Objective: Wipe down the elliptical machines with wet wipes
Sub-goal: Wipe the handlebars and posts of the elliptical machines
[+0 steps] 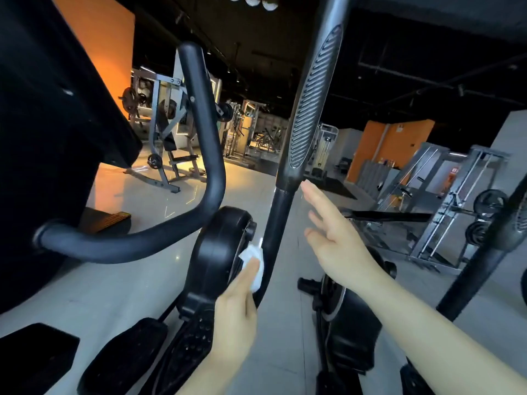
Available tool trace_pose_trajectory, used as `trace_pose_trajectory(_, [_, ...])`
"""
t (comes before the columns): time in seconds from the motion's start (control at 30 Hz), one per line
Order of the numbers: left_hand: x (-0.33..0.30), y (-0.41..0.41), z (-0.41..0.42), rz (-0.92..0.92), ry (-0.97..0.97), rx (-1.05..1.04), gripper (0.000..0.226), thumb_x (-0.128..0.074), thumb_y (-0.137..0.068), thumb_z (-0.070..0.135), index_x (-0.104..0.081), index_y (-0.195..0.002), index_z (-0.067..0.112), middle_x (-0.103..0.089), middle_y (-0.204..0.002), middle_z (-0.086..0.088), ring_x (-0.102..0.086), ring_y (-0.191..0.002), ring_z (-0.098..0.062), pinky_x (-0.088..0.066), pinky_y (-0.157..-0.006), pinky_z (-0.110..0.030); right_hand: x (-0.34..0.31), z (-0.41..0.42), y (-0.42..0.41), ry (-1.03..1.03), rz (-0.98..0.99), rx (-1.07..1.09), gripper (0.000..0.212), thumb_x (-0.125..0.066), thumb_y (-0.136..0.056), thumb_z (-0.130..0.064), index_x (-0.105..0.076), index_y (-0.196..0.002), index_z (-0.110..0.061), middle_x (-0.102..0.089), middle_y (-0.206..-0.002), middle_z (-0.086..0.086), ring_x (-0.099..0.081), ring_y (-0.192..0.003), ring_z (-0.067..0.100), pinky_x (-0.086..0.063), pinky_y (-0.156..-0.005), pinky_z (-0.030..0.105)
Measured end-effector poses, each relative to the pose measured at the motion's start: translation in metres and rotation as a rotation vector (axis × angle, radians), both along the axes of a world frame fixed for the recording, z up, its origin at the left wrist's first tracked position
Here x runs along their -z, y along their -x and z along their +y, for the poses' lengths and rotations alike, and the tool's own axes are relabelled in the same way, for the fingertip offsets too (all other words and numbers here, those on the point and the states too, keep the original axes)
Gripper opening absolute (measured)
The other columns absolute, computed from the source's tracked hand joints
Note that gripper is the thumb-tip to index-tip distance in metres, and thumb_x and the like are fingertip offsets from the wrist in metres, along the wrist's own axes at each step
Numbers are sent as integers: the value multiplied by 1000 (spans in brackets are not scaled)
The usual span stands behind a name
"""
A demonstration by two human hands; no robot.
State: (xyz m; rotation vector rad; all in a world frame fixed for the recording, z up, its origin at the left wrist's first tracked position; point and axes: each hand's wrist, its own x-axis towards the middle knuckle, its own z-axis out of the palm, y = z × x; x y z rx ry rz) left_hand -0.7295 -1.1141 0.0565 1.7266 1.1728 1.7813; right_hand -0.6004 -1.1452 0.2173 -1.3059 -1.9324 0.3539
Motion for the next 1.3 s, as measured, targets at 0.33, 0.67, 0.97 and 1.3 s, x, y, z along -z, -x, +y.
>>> trace_pose_trajectory(0.33, [-160, 24, -26, -194, -81, 483, 50, -46, -100, -1, -47, -135, 35, -66, -88, 32, -60, -89, 11, -49, -81, -11, -63, -11, -2, -75, 277, -124, 41, -64, -92, -12, -56, -125, -36, -57, -131, -16, -53, -119, -3, -44, -98, 21])
trace_pose_trajectory(0.67, [-211, 20, -27, -116, -116, 364, 53, -76, -79, 1, -56, -117, 33, -72, -87, 1, -69, -79, -8, -55, -68, -21, -99, -7, -13, -177, 375, -79, 10, -70, -87, -8, -62, -83, -13, -63, -79, 5, -57, -60, 14, -43, -48, 21])
trace_pose_trajectory(0.97, [-312, -19, -4, 433, -906, -220, 41, -38, -84, 16, -67, -114, 15, -69, -94, 1, -62, -83, -8, -48, -77, -17, -155, 10, 1, -700, 815, -234, 28, -53, -97, -12, -74, -92, -30, -71, -97, -11, -66, -95, 1, -52, -79, 17])
trace_pose_trajectory(1.3, [-359, 4, 18, 325, -663, -98, 52, -61, -94, 33, -34, -136, 49, -31, -137, 39, -27, -132, 19, -24, -112, -15, -271, 51, -19, -1076, 790, -112, 21, -57, -88, -10, -63, -97, -28, -62, -111, -6, -63, -97, 5, -50, -80, 17])
